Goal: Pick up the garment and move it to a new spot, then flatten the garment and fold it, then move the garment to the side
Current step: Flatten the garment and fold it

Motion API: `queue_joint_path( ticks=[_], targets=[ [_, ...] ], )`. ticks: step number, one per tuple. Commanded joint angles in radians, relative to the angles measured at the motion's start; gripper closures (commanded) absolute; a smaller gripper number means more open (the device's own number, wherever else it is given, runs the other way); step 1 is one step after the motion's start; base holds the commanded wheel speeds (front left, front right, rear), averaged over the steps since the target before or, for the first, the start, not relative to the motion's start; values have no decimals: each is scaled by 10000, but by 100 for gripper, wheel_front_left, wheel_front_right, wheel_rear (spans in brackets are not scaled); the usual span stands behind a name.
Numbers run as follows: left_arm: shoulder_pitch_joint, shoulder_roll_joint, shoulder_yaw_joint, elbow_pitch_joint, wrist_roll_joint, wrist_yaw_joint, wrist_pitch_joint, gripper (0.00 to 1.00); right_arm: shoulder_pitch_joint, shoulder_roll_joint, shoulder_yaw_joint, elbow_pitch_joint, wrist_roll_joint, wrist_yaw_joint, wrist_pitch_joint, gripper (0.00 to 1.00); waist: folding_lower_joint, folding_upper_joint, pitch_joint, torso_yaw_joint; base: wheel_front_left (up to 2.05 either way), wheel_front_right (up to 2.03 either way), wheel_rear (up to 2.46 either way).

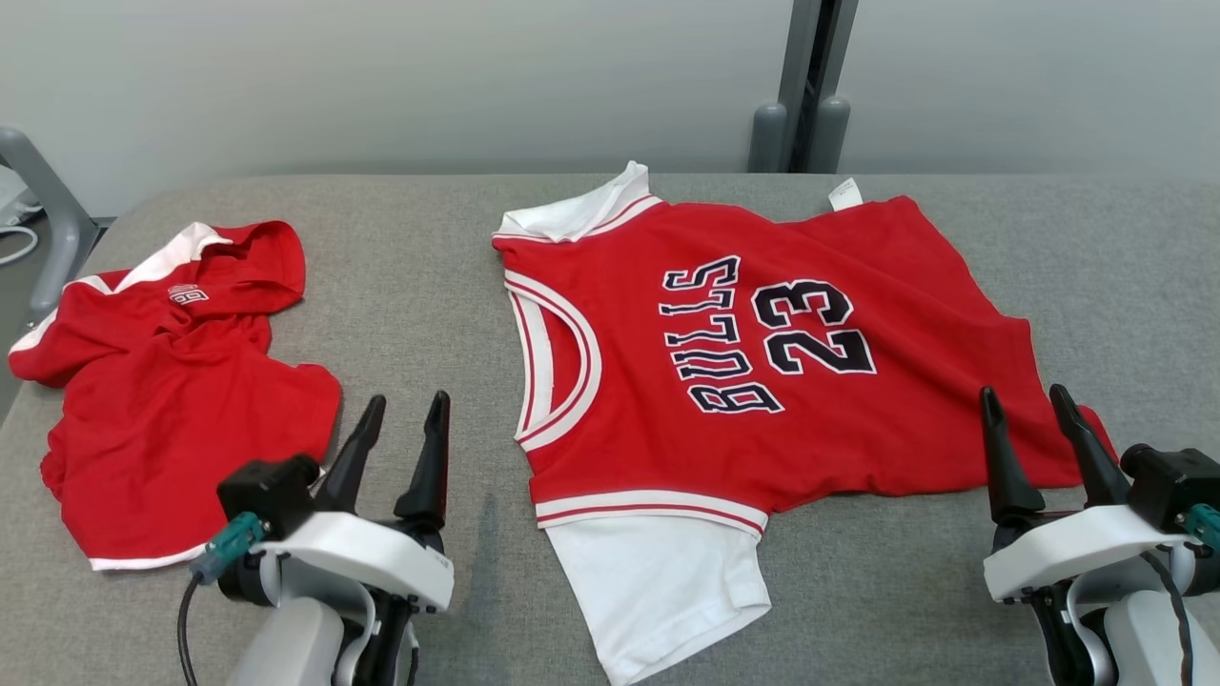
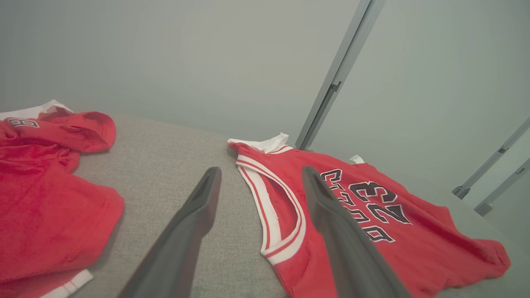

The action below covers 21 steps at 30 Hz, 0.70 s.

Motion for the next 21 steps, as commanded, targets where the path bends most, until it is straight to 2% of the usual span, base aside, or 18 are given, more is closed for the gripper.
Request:
queue_joint_path(
  ticks=[1, 6, 16, 21],
  targets=[
    [194, -22, -37, -54, -62, 41, -35, 0, 110, -45, 7, -24, 38, -3, 13, 0, 0, 0, -105, 86, 0, 0, 0],
    [490, -130, -203, 266, -162, 134, 132, 0, 112, 13, 183, -79, 66, -3, 87, 0, 0, 0, -203, -103, 0, 0, 0],
    [-467, -347, -418, 1752, -405, 332, 839, 0, -89, 35, 426, -234, 80, -3, 151, 0, 0, 0, 374, -1003, 0, 0, 0],
    [-1119, -359, -424, 2840, -322, 763, 1207, 0, -171, 28, 441, -266, 81, -3, 112, 0, 0, 0, 730, -1371, 0, 0, 0]
  ],
)
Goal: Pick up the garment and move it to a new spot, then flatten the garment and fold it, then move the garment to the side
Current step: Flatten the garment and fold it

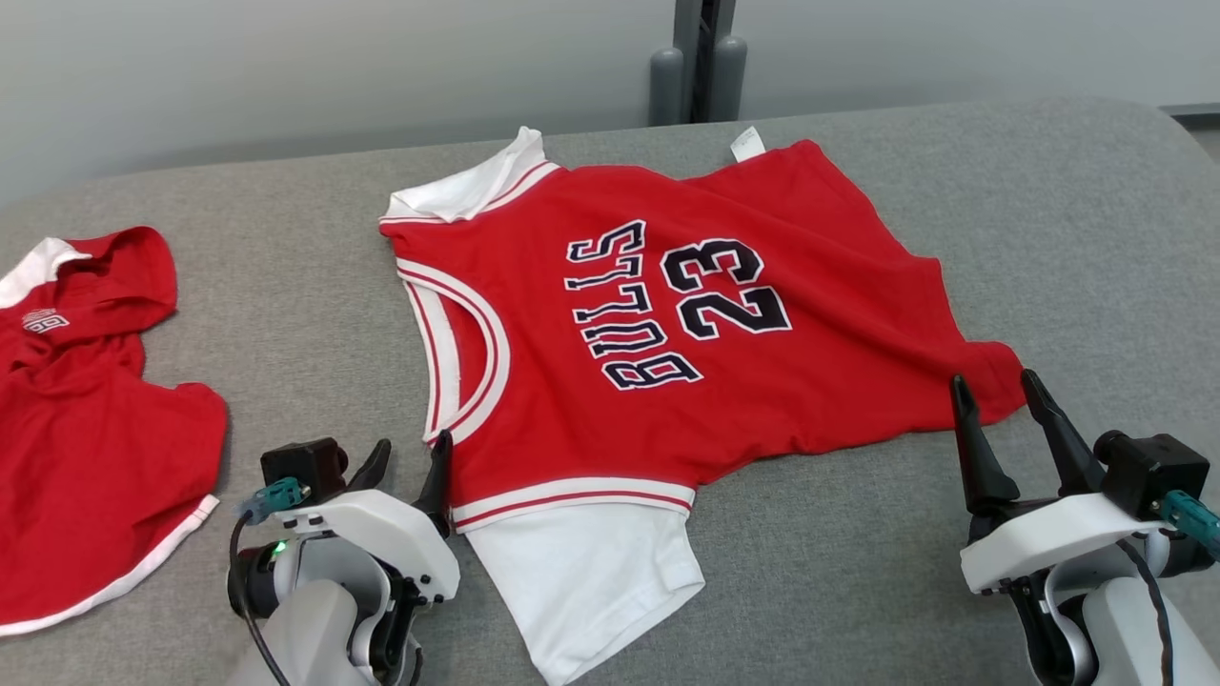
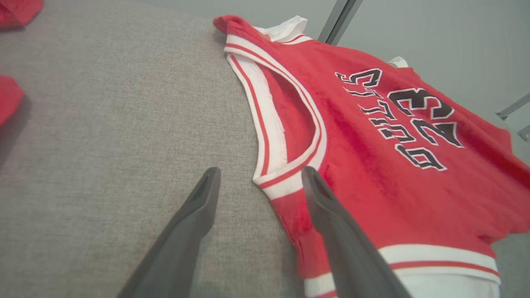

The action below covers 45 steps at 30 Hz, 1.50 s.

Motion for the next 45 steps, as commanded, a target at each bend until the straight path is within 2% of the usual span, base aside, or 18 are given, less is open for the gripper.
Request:
queue_joint_path(
  ticks=[1, 6, 10, 11, 12, 13, 17, 22, 31, 35, 37, 45],
  targets=[
    [-295, -5, -37, 288, 68, 74, 62, 0, -86, -43, -31, -38, 47, -3, -20, 0, 0, 0, 252, -250, 0, 0, 0],
    [-830, -24, -253, 1345, 194, 39, 96, 0, -203, -9, 39, -20, 15, -3, -81, 0, 0, 0, 523, -470, 0, 0, 0],
    [-1043, -74, -345, 1868, 125, -154, 122, 0, -239, 15, 2, 22, -6, -3, -109, 0, 0, 0, 629, -526, 0, 0, 0],
    [-1108, -83, -381, 1955, 98, -254, 132, 67, -240, 15, -19, 31, -12, -3, -111, 0, 0, 0, 657, -530, 0, 0, 0],
    [-1176, -93, -400, 2010, 77, -355, 45, 93, -244, 16, -38, 46, -17, -3, -116, 0, 0, 0, 683, -531, 0, 0, 0],
    [-1239, -116, -440, 2047, 80, -456, 1, 100, -250, 19, -53, 53, -25, -3, -124, 0, 0, 0, 709, -529, 0, 0, 0],
    [-1529, -107, -438, 2103, 28, -573, -231, 100, -270, 39, -104, 69, -54, -3, -142, 0, 0, 0, 785, -505, 0, 0, 0],
    [-2116, 164, -287, 2222, -29, -679, -459, 100, -436, 140, -89, 71, -150, -3, -152, 0, 0, 0, 993, -553, 0, 0, 0],
    [-4045, 1320, -250, 2588, 269, -717, -182, 100, -796, 249, -41, 48, -175, -3, -201, 0, 0, 0, 1596, -855, 0, 0, 0],
    [-4649, 1610, -372, 3076, 353, -809, 289, 100, -938, 303, 63, 122, -201, -3, -213, 0, 0, 0, 1756, -1042, 0, 0, 0],
    [-4902, 1721, -403, 3258, 387, -806, 334, 0, -990, 334, 66, 161, -211, -3, -217, 0, 0, 0, 1787, -1089, 0, 0, 0],
    [-4649, 1591, -345, 3630, 196, -878, -322, 0, -811, 325, -157, 339, -237, -3, -226, 0, 0, 0, 1478, -951, 0, 0, 0]
  ],
)
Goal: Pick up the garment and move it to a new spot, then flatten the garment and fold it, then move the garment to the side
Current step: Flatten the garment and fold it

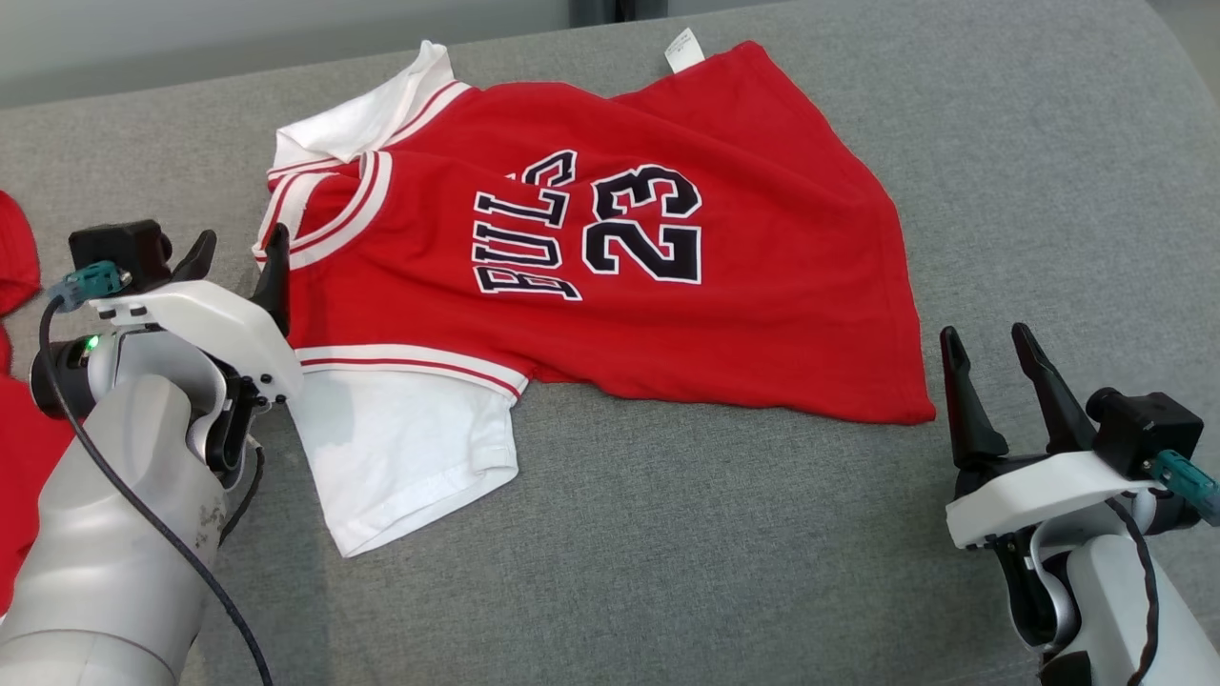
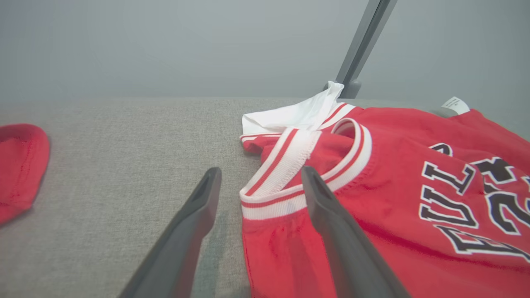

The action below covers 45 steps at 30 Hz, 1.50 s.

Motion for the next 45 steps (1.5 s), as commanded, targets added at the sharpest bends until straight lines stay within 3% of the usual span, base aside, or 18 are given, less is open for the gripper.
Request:
queue_joint_path(
  ticks=[1, 8, 22, 33, 45],
  targets=[
    [142, 22, 116, 5, -126, -35, -192, 0, 94, -70, -73, 16, -58, -3, -67, 0, 0, 0, -159, 112, 0, 0, 0],
    [1098, -84, 833, -605, -713, -102, -890, 0, 503, -115, -270, 27, -84, -3, -48, 0, 0, 0, -881, 573, 0, 0, 0],
    [4782, -989, 1743, -4233, -267, 162, -953, 0, 1125, -252, -396, 7, -86, -3, -30, 0, 0, 0, -1792, 1417, 0, 0, 0],
    [6102, -1626, 825, -4764, 87, 571, -870, 0, 1113, -189, -239, -127, -82, -3, 84, 0, 0, 0, -1806, 1431, 0, 0, 0],
    [6234, -1582, 12, -4284, 384, 1155, 263, 0, 1076, -103, -214, -14, -17, -3, -1, 0, 0, 0, -1619, 1359, 0, 0, 0]
  ],
)
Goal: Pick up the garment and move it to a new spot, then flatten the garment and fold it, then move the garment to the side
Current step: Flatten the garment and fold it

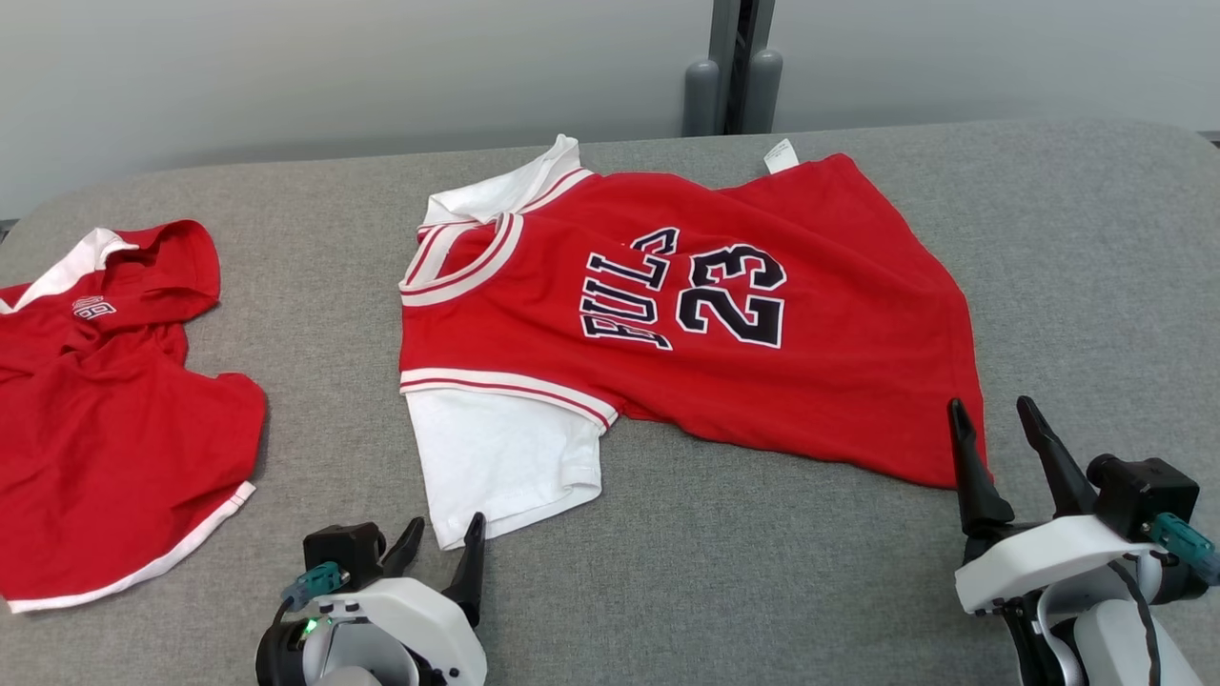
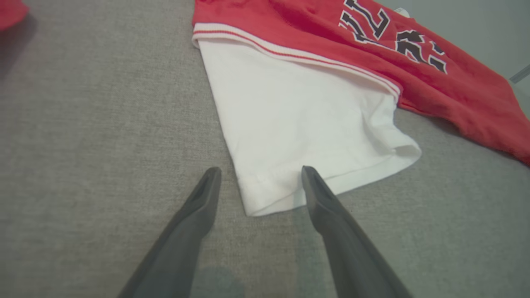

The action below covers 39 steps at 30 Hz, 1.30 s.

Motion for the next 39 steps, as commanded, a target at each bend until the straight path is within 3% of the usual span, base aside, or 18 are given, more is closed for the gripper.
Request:
queue_joint_path(
  ticks=[1, 7, 9, 10, 12, 13, 20, 28, 39],
  targets=[
    [90, 130, 3, 37, 37, 101, 61, 0, -8, -27, -10, 45, 20, -3, -62, 0, 0, 0, -10, -9, 0, 0, 0],
    [195, 125, -42, 21, -204, -3, 348, 0, 34, -22, 66, 126, 44, -3, -99, 0, 0, 0, -42, -39, 0, 0, 0],
    [211, 109, -67, 17, -285, -106, 438, 30, 23, -33, 84, 147, 56, -3, -97, 0, 0, 0, -41, -53, 0, 0, 0],
    [205, 94, -114, -25, -310, -216, 414, 56, 2, -45, 87, 151, 57, -3, -101, 0, 0, 0, -25, -62, 0, 0, 0],
    [180, 82, -91, -57, -375, -249, 339, 95, -46, -59, 93, 148, 62, -3, -106, 0, 0, 0, 8, -84, 0, 0, 0],
    [144, 85, -102, -58, -358, -231, 318, 100, -59, -69, 95, 153, 59, -3, -109, 0, 0, 0, 20, -97, 0, 0, 0],
    [-48, 139, 26, -273, -497, -449, -103, 100, 67, -117, -10, 266, 83, -3, -115, 0, 0, 0, -4, -148, 0, 0, 0],
    [-78, 218, 297, -930, -639, -468, -678, 100, 315, 50, -792, 664, 357, -3, -116, 0, 0, 0, -55, -254, 0, 0, 0],
    [44, 280, 305, -1468, -525, -265, -865, 100, -40, 359, -659, 1813, 1986, -1, -15, 0, 0, 0, -10, -122, 0, 0, 0]
  ],
)
